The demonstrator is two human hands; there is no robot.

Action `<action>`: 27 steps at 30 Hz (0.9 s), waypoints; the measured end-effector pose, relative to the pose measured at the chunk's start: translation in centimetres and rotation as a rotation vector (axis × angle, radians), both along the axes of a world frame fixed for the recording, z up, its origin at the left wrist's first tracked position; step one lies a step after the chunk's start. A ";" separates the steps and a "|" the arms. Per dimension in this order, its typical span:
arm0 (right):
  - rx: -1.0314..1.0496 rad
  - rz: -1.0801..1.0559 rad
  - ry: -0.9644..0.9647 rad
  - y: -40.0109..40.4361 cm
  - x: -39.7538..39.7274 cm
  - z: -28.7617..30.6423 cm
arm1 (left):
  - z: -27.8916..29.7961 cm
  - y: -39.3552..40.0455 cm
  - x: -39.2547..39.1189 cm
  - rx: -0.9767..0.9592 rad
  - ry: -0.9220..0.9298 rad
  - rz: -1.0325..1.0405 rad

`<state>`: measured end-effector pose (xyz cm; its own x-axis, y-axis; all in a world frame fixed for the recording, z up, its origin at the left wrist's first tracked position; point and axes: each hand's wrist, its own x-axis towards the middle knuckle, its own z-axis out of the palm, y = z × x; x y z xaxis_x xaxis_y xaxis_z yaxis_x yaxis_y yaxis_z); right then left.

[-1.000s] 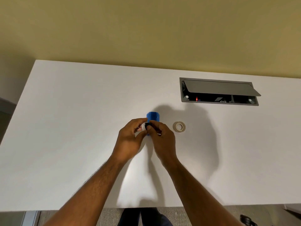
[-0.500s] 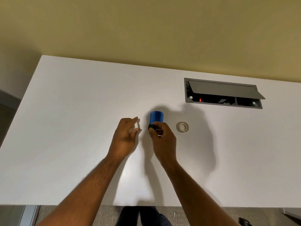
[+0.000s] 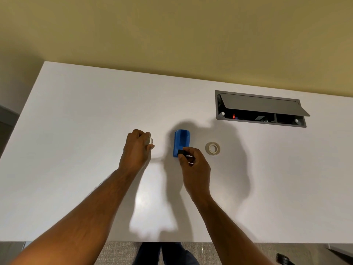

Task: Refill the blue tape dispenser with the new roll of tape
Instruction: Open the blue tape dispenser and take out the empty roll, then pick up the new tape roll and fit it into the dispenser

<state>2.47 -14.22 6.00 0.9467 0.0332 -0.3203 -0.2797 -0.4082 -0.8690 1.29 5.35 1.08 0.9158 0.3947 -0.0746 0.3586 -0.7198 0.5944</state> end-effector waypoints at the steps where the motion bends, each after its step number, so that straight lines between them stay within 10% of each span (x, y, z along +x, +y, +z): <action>1: -0.001 0.001 0.000 -0.1 0.0 0.0 | 0.0 0.0 0.1 0.014 0.000 -0.009; 11: 0.027 0.010 0.009 -0.5 0.2 0.2 | -0.1 -0.5 0.9 0.059 -0.044 -0.066; 27: 0.133 0.041 0.122 -1.1 0.5 0.4 | 3.2 -7.2 -2.4 -0.408 -0.242 -0.173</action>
<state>2.95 -15.33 6.42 0.8979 0.1211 -0.4232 -0.3721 -0.3049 -0.8767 -1.06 -1.86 4.25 0.9754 0.2183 0.0314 0.0716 -0.4479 0.8912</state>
